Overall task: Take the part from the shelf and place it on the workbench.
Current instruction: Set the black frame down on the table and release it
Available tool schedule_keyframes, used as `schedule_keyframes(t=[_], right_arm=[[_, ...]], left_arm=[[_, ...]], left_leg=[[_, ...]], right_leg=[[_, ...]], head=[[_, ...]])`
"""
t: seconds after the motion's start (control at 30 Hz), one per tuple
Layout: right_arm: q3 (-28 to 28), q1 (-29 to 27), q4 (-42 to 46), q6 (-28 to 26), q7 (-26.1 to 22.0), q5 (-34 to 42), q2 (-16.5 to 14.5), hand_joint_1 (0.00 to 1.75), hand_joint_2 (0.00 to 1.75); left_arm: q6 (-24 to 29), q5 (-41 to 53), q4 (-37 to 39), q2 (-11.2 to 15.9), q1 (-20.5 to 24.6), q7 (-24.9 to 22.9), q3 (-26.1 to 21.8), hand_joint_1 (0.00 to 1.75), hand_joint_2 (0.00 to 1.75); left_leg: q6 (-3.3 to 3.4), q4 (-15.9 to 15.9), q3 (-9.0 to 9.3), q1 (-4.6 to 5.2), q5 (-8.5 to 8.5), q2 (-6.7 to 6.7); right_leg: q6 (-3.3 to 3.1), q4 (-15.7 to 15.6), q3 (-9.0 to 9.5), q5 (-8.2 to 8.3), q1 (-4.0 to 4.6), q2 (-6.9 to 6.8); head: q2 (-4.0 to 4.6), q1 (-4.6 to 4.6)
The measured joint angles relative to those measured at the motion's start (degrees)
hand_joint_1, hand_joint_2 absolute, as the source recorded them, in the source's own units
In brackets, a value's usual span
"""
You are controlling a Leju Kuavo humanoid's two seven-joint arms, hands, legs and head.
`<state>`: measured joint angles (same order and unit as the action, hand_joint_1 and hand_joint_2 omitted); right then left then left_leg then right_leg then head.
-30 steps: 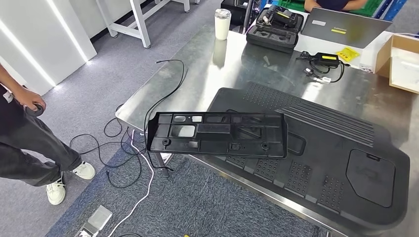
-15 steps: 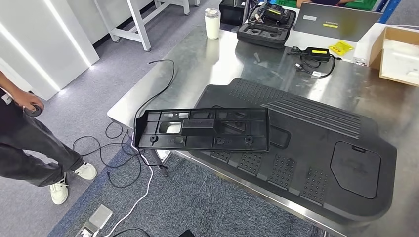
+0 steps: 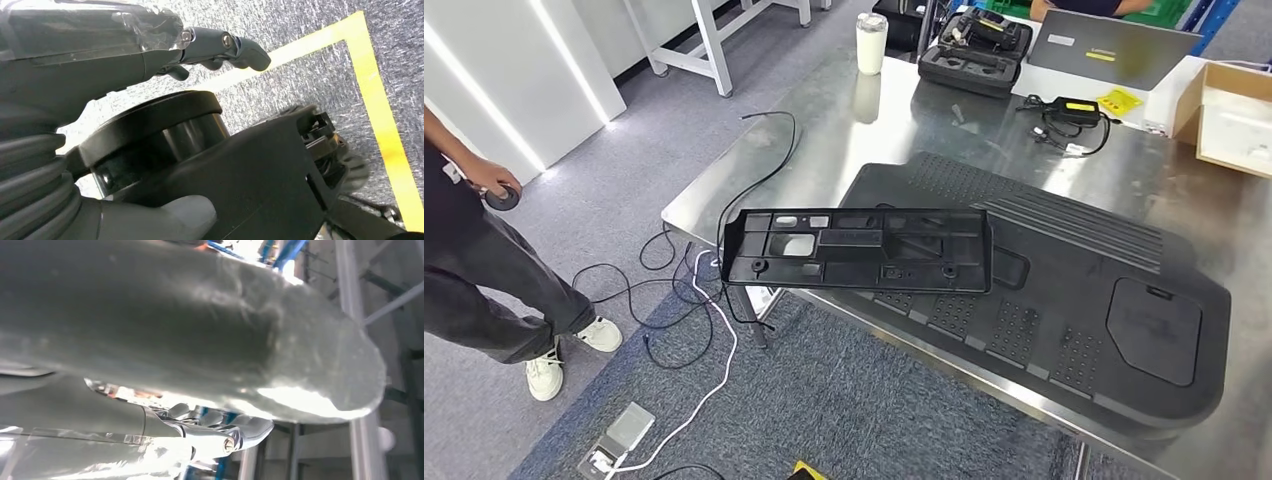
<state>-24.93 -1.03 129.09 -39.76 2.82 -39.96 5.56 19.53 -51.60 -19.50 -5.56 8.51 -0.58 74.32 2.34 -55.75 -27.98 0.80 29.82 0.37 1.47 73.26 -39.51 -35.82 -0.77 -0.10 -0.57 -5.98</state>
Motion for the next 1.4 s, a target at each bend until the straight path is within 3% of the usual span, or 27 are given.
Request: schedule_keyframes(t=[0.03,0.07,0.13,0.2,0.33,0.4,0.47,0.53,0.57,0.6,0.67,0.73,0.8,0.87,0.93,1.0,1.03,1.07,1.1,1.17,1.23,1.33,1.4], right_arm=[[-0.2,-0.13,0.0,0.0,0.39,0.12,0.38,0.0,0.0],[-0.36,-0.21,0.0,0.0,0.72,0.18,0.76,0.0,0.0],[-0.64,-0.25,0.0,0.0,1.55,0.18,1.59,0.0,0.0],[-1.25,-0.39,0.12,-0.04,2.78,0.23,2.53,0.0,0.0],[-3.11,-1.39,0.71,-0.09,4.55,1.19,4.13,0.0,0.0],[-3.77,-1.75,1.02,-0.09,4.81,1.62,4.63,0.0,0.0],[-4.66,-2.23,1.36,-0.09,4.9,1.72,5.06,0.0,0.0],[-6.02,-2.89,1.6,-0.09,4.94,1.9,5.36,0.0,0.0],[-6.76,-3.26,1.72,-0.1,4.88,2.16,5.41,0.0,0.0],[-7.53,-3.66,1.87,-0.14,4.72,2.53,5.42,0.0,0.0],[-9.55,-4.67,2.25,-0.23,4.02,3.57,5.4,0.0,0.0],[-12.04,-5.66,2.57,-0.31,3.09,4.58,5.35,0.0,0.0],[-14.72,-6.22,2.71,-0.36,2.3,4.38,5.18,0.0,0.0],[-17.56,-5.88,2.73,-0.37,1.58,2.03,4.8,0.0,0.0],[-20.11,-4.86,2.73,-0.37,0.78,-1.7,4.19,0.0,0.0],[-22.24,-3.72,2.74,-0.37,0.07,-5.92,3.13,0.0,0.0],[-23.13,-3.18,2.81,-0.37,-0.23,-7.97,2.44,0.0,0.0],[-23.92,-2.68,2.98,-0.37,-0.52,-9.93,1.68,0.0,0.0],[-24.52,-2.22,3.28,-0.37,-0.83,-11.68,0.91,0.0,0.0],[-25.38,-1.45,4.27,-0.37,-1.45,-14.55,-0.68,0.0,0.0],[-25.76,-1.17,5.55,-0.37,-1.8,-16.15,-2.2,0.0,0.0],[-25.81,-1.86,7.36,-0.35,-0.29,-15.82,-3.9,0.0,0.0],[-25.8,-2.7,8.1,-0.31,2.1,-14.0,-4.23,0.0,0.0]], left_arm=[[0.01,0.04,-0.1,0.04,0.04,-0.01,0.03,0.0,1.75],[0.01,0.07,-0.21,0.09,0.09,-0.01,0.06,0.0,1.75],[0.02,0.2,-0.4,0.21,0.2,0.0,0.16,0.0,1.75],[0.12,0.52,-0.58,0.43,0.31,0.03,0.31,0.0,1.75],[0.4,1.15,-0.97,0.87,0.38,0.04,0.56,0.0,1.75],[0.51,1.21,-1.12,1.1,0.45,0.02,0.82,0.0,1.75],[0.57,1.56,-1.41,1.32,0.67,0.01,1.32,0.0,1.75],[0.43,2.41,-1.62,1.51,0.85,0.0,1.83,0.0,1.75],[0.27,2.93,-1.64,1.59,0.84,-0.03,2.06,0.0,1.75],[0.06,3.5,-1.64,1.67,0.81,-0.07,2.33,0.0,1.75],[-0.32,4.71,-1.64,1.92,0.64,-0.16,3.02,0.0,1.75],[-0.61,6.11,-1.64,2.23,0.49,-0.15,3.64,0.0,1.75],[-0.77,7.93,-1.64,2.51,0.53,-0.07,4.34,0.0,1.75],[-0.86,10.23,-1.64,2.72,0.78,-0.09,5.22,0.0,1.75],[-1.1,12.64,-1.64,2.85,1.19,-0.34,6.06,0.0,1.75],[-1.45,14.88,-1.64,2.97,1.63,-0.61,6.94,0.0,1.75],[-1.66,15.84,-1.64,3.04,1.85,-0.7,7.37,0.0,1.75],[-1.87,16.65,-1.64,3.13,2.08,-0.78,7.79,0.0,1.75],[-2.11,17.39,-1.64,3.21,2.32,-0.86,8.18,0.0,1.75],[-2.67,18.5,-1.64,3.35,2.78,-1.01,8.83,0.0,1.75],[-3.26,19.26,-1.64,3.45,3.16,-1.21,9.35,0.0,1.75],[-3.86,19.42,-1.63,3.57,3.46,-1.3,9.79,0.0,1.75],[-3.91,18.78,-1.62,3.64,3.5,-0.89,9.81,0.0,1.75]], left_leg=[[-0.06,-0.24,-0.47,-0.03,-0.17,0.04],[-0.15,-0.55,-0.9,-0.09,-0.29,0.06],[-0.43,-1.38,-1.6,-0.26,-0.28,0.1],[-0.91,-2.32,-2.3,-0.17,-0.22,0.05],[-2.1,-3.38,-3.15,-0.05,-0.26,-0.09],[-2.71,-5.95,-4.08,-0.23,2.18,-0.11],[-3.11,-12.17,-6.04,-0.44,6.62,-0.11],[-3.11,-17.51,-6.99,-0.5,9.12,-0.12],[-2.95,-17.6,-6.21,-0.48,8.79,-0.12],[-2.67,-15.25,-4.38,-0.43,7.42,-0.12],[-1.92,-7.09,0.53,-0.21,4.45,-0.21],[-1.52,-1.68,3.11,0.11,3.25,-0.32],[-1.35,-0.65,2.96,0.29,2.97,-0.33],[-0.79,0.01,2.6,0.1,2.1,0.01],[-0.13,0.46,1.83,-0.06,1.03,0.4],[0.21,0.33,0.64,0.11,0.23,0.58],[0.22,0.16,0.01,0.18,-0.11,0.64],[0.17,-0.09,-0.62,0.22,-0.4,0.68],[0.08,-0.42,-1.2,0.21,-0.6,0.69],[-0.17,-1.28,-2.19,0.23,-0.79,0.67],[-0.63,-2.14,-2.95,0.36,-0.95,0.61],[-1.61,-2.85,-3.65,0.43,-1.31,0.4],[-2.33,-5.02,-4.54,0.3,0.8,0.13]], right_leg=[[0.23,1.17,0.21,-0.08,-0.16,-0.01],[0.44,0.13,1.48,0.89,-0.34,-0.02],[0.82,-7.06,6.31,3.78,-0.75,-0.06],[0.77,-13.04,9.64,5.0,-0.73,0.0],[-0.58,-14.52,9.59,5.22,-0.57,0.05],[-1.5,-14.78,9.1,5.78,-0.63,-0.02],[-2.14,-14.8,8.35,6.32,-0.43,-0.15],[-2.4,-14.68,7.43,6.91,-0.15,-0.27],[-2.42,-14.61,6.97,7.22,-0.03,-0.29],[-2.38,-14.54,6.6,7.48,0.05,-0.25],[-2.09,-14.4,6.07,7.97,0.17,-0.2],[-1.53,-14.37,5.67,8.62,0.16,-0.23],[-0.91,-14.46,5.41,9.35,0.11,-0.28],[-0.45,-13.57,5.01,8.41,0.01,-0.17],[-0.11,-9.22,3.53,4.22,-0.09,-0.02],[0.26,-2.25,1.55,-0.21,-0.19,0.0],[0.43,0.11,1.24,-0.9,-0.27,-0.01],[0.54,0.65,1.83,-0.39,-0.34,-0.02],[0.58,-1.12,3.51,1.06,-0.42,-0.03],[0.58,-8.76,8.74,3.85,-0.56,-0.03],[0.46,-14.36,11.94,4.48,-0.42,0.03],[-0.27,-15.78,11.79,4.5,-0.3,-0.11],[-1.33,-16.16,11.13,5.2,-0.5,-0.4]], head=[[0.0,-0.01],[0.0,0.0],[0.0,0.0],[0.0,-0.01],[0.0,-0.2],[0.0,-0.5],[0.0,-0.84],[0.0,-0.9],[0.0,-0.91],[0.0,-0.91],[0.0,-0.91],[0.0,-0.96],[0.0,-1.0],[0.0,-0.92],[0.0,-0.78],[0.0,-0.68],[0.0,-0.64],[0.0,-0.64],[0.0,-0.64],[0.0,-0.63],[0.0,-0.67],[0.0,-0.72],[0.0,-0.93]])
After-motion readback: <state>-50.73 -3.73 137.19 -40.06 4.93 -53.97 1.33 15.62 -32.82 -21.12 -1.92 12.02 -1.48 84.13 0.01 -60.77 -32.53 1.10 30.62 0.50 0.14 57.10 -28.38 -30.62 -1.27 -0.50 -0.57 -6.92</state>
